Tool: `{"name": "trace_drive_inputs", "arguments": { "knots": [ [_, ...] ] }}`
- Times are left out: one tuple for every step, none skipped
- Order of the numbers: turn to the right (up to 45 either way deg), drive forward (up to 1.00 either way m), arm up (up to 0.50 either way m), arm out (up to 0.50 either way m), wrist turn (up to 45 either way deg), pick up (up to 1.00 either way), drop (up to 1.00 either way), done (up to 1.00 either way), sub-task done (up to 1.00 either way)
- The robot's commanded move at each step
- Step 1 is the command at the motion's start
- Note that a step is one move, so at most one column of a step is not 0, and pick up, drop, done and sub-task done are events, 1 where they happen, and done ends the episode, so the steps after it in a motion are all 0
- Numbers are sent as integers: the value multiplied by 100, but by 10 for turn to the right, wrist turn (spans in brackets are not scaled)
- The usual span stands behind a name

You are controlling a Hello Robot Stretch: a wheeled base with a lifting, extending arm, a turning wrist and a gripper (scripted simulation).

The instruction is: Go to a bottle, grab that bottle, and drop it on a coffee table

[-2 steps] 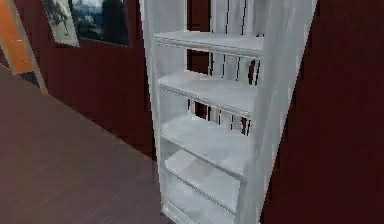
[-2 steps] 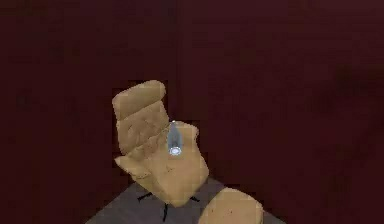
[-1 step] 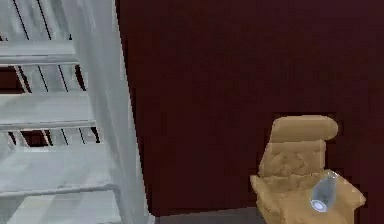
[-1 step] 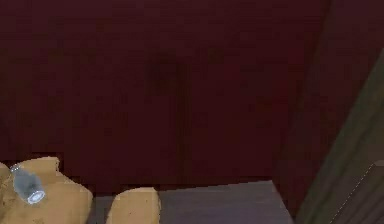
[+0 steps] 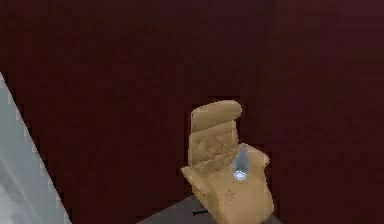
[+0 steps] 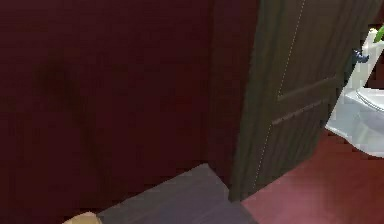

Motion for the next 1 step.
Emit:
{"name": "trace_drive_inputs", "arguments": {
  "knots": [
    [0,45,0,0,0,0,0,0,0]
  ]
}}
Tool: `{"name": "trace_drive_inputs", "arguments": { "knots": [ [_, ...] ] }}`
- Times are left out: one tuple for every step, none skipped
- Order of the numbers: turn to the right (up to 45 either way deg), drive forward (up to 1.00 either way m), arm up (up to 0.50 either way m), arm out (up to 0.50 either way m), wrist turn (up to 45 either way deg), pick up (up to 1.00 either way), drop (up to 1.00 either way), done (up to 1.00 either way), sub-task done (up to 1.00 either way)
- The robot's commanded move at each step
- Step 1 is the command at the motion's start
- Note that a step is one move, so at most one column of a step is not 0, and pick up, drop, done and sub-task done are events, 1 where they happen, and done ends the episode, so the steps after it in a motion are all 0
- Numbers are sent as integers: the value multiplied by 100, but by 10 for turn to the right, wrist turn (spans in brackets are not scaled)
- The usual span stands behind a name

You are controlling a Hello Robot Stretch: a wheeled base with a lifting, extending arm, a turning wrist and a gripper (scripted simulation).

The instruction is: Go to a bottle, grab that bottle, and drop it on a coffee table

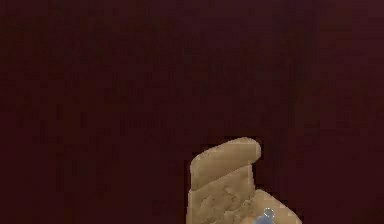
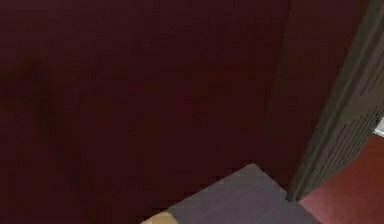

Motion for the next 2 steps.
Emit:
{"name": "trace_drive_inputs", "arguments": {
  "knots": [
    [-450,0,0,0,0,0,0,0,0],
    [-150,0,0,0,0,0,0,0,0]
  ]
}}
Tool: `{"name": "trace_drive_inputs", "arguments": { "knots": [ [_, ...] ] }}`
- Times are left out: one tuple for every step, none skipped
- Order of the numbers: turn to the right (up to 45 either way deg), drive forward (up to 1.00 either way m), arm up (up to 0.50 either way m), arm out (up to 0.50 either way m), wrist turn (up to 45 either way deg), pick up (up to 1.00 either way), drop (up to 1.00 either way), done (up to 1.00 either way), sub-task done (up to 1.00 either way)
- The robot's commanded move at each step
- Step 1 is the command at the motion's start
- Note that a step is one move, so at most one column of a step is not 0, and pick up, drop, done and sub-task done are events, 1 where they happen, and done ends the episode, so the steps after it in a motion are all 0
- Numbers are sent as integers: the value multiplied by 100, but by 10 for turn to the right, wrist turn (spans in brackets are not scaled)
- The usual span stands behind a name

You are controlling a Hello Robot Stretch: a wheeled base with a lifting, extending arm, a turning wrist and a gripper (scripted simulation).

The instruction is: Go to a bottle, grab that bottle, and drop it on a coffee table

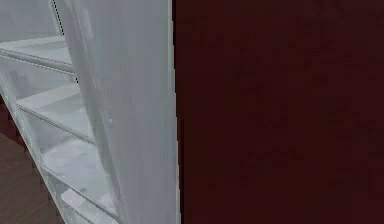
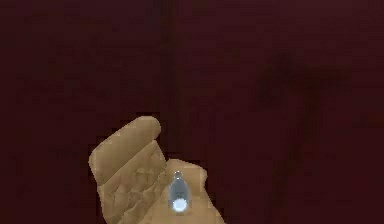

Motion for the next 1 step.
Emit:
{"name": "trace_drive_inputs", "arguments": {
  "knots": [
    [0,0,50,0,0,0,0,0,0]
  ]
}}
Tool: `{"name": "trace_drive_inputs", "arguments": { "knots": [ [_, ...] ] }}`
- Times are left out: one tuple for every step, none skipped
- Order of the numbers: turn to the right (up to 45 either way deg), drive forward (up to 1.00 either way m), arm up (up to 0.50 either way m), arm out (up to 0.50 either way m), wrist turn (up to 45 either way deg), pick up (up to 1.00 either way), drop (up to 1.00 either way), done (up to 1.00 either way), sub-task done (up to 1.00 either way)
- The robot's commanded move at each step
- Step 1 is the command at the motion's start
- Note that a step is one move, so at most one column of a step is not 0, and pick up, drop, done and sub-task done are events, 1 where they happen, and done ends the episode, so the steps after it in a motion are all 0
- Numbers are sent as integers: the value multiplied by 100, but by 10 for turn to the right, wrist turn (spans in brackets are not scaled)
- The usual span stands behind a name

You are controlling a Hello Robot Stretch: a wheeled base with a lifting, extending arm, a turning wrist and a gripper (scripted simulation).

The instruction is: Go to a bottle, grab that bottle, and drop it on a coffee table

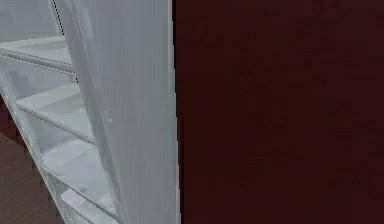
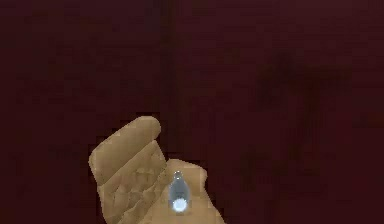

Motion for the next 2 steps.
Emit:
{"name": "trace_drive_inputs", "arguments": {
  "knots": [
    [0,0,0,30,0,0,0,0,0],
    [0,0,0,0,450,0,0,0,0]
  ]
}}
